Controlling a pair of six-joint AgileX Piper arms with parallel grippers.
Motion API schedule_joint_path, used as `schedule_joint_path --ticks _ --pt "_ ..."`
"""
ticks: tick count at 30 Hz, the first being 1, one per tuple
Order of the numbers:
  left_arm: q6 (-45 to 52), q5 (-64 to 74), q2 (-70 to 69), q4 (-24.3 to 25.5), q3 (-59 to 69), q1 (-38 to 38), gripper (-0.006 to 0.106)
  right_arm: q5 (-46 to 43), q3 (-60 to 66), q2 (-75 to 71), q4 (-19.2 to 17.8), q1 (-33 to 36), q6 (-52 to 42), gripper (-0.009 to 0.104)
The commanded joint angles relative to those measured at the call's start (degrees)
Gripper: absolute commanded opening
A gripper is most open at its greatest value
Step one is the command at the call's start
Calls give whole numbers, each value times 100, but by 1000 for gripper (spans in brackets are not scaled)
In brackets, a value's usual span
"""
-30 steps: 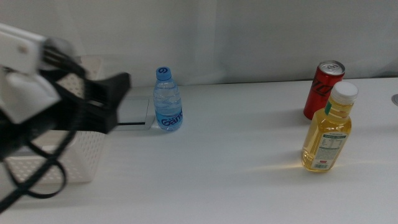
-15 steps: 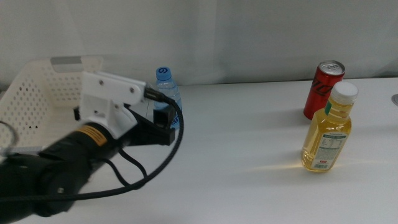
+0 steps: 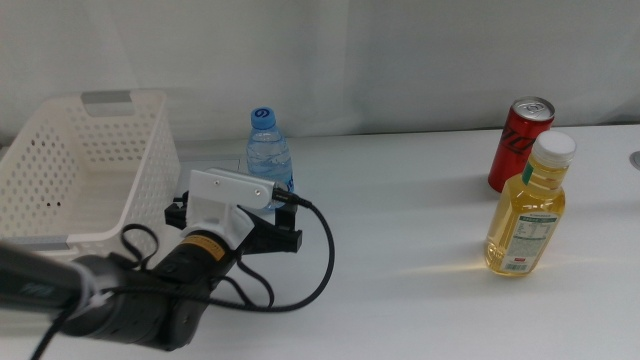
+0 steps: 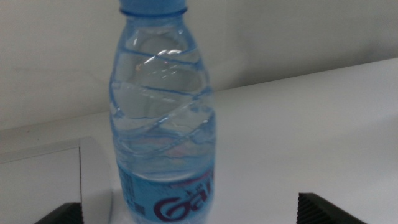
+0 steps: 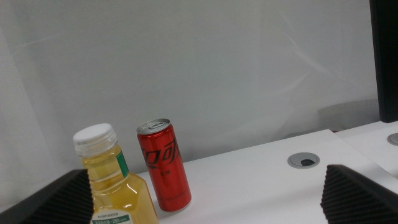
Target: Use arms to grab the bottles and put them into the dustbin to the left of the table.
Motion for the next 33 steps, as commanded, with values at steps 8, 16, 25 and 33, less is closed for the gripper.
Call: schedule_joint_path --ticks 8,16,25,33 --pt "111 -264 722 -424 -916 -38 91 -6 46 -198 -36 -47 -9 103" --pt "311 -374 1252 -1066 -1499 -38 91 5 46 -198 -25 -47 -9 103" --pt "323 -457 1637 -1131 -1930 -38 91 5 46 -198 7 -47 -9 103" --pt "335 -482 1862 -1633 -2072 -38 89 32 46 -198 21 -47 -9 103"
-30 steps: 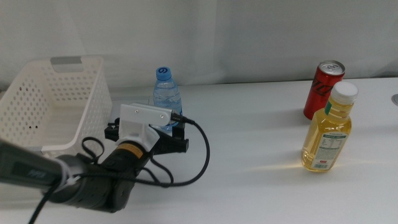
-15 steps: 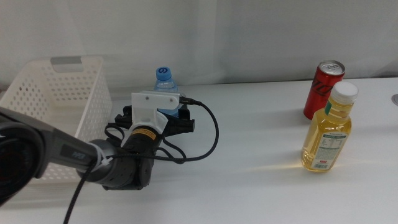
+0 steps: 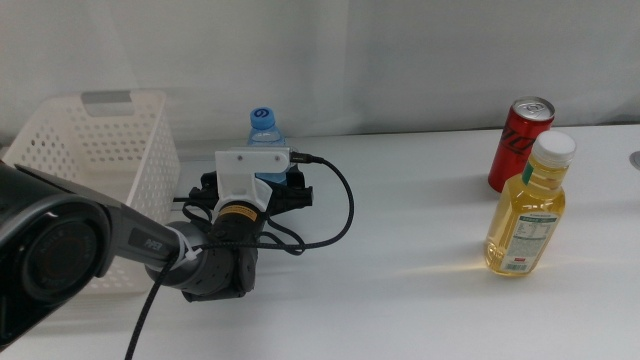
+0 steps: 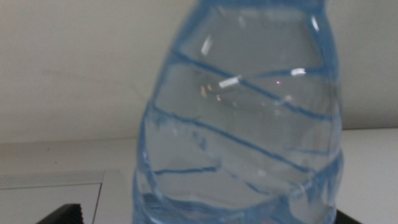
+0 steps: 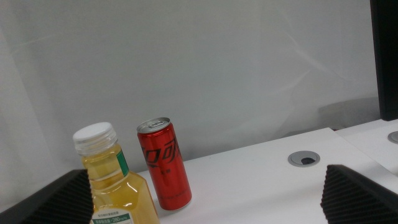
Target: Use arms to grab the bottles and put them into the dustbin to the left of the table.
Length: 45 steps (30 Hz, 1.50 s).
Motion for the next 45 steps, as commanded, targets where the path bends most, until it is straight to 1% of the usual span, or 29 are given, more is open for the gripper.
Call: schedule_joint_path --ticks 1,3,4,6,9,10,15,20,24,27,29,32,34,39,40,45 --pt "30 -84 76 -177 -48 -27 87 10 46 -198 11 -47 -12 103" --pt "137 -84 86 -153 -70 -27 79 10 46 -198 11 -47 -12 103" --pt "170 -58 86 -164 -99 -27 71 10 46 -198 11 -47 -12 103" --pt "246 -45 89 -164 -157 -27 49 10 46 -198 11 -47 -12 103" --pt "317 31 89 -154 -235 -27 0 10 46 -198 11 -47 -12 103" --pt "423 71 89 -143 -264 -27 -2 10 46 -198 11 -47 -12 103" --pt "721 439 0 -118 -386 -27 -3 10 46 -198 11 -47 -12 103" --pt "1105 1116 -689 -118 -398 -27 -3 10 46 -198 11 -47 -12 103" --pt "1706 1554 -1401 -196 -398 -27 -3 10 46 -198 11 -47 -12 103" --pt "2347 1889 -2040 -502 -398 -27 -3 10 46 -198 11 -47 -12 103" --pt "2873 2117 -2442 -806 -398 -27 -3 10 46 -198 11 -47 -12 103" --pt "3844 2494 -3058 -1467 -398 12 -3 10 46 -198 11 -47 -12 103" --pt "4189 2755 -3466 -1893 -398 84 -3 -24 46 -198 11 -47 -12 103" --pt "4809 3654 -4305 -2608 -398 571 -3 -23 46 -198 11 -47 -23 103" --pt "4923 3896 -4440 -2711 -398 714 -3 -23 46 -198 11 -47 -23 103" --pt "4999 5129 -4811 -2723 -398 1478 -3 -23 46 -198 11 -47 -23 103"
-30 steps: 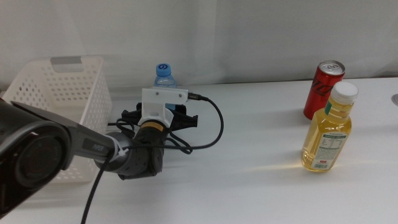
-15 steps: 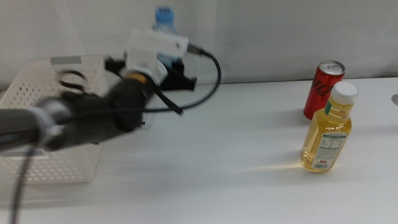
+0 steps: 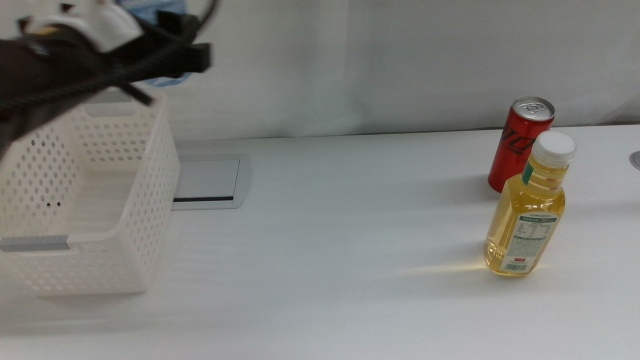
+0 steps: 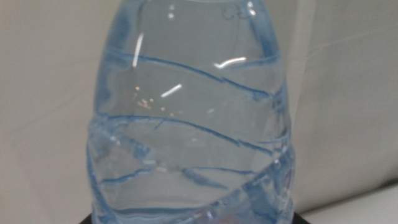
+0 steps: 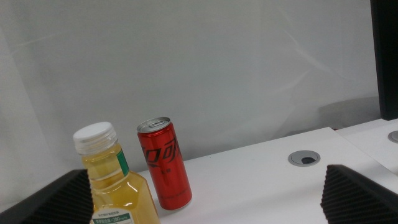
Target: Use arms to grab the bottles and put them into the dustbin to the left of the table.
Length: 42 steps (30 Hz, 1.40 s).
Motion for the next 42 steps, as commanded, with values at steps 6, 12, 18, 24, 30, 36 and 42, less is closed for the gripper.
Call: schedule_joint_path --ticks 6,12,18,24,30,36,42 --pt "-291 1900 -238 19 -46 1393 -3 58 46 -198 3 -47 -25 103" --pt "-1771 2452 -253 1685 -46 1909 -3 139 46 -198 3 -47 -25 103" --pt "-4614 2900 -253 4435 -104 1948 -3 101 46 -198 3 -47 -25 103" --pt "-5732 3590 -193 5559 -340 1948 -3 98 46 -198 3 -47 -25 103" --pt "-5962 4193 433 5559 -537 1948 -3 98 46 -198 3 -47 -25 103" --pt "-6199 4345 1248 5731 -933 1948 -3 90 46 -198 3 -47 -25 103" --pt "-6435 4409 2003 6000 -1302 1948 -3 90 46 -198 -11 -47 -25 103"
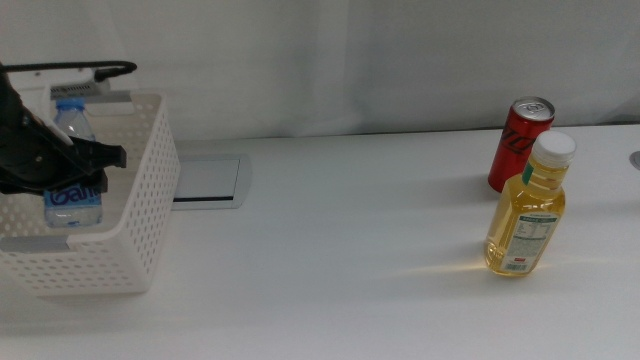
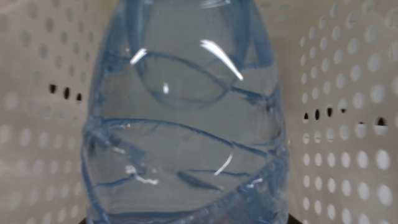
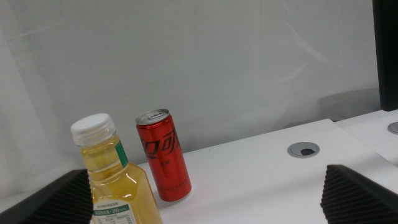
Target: Use arms to grab the bottles and put them into the dustbin to the left of the table.
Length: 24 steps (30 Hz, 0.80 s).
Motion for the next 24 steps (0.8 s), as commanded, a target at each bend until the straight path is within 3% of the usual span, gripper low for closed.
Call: schedule_joint_path --ticks 1,8,11,13,16,17,18,24 --pt "-109 -194 118 43 -167 1 -3 -46 46 -198 -16 -47 -43 103" --pt "-109 -487 370 43 -188 1 -2 -46 46 -198 -16 -47 -43 103" --pt "-109 -591 422 7 -188 1 5 -46 46 -198 -16 -47 -43 103" --pt "-109 -601 422 2 -188 1 17 -46 46 -198 -16 -47 -43 103" --pt "-109 -648 422 2 -188 1 48 -32 46 -198 -26 -47 -43 103" --pt "-109 -705 422 2 -188 1 77 -42 46 -198 -58 -47 -43 103" --pt "-109 -719 422 2 -188 1 92 -42 46 -198 -58 -47 -43 103" --pt "-131 -800 399 2 -188 1 93 -42 46 -198 -67 -47 -43 103"
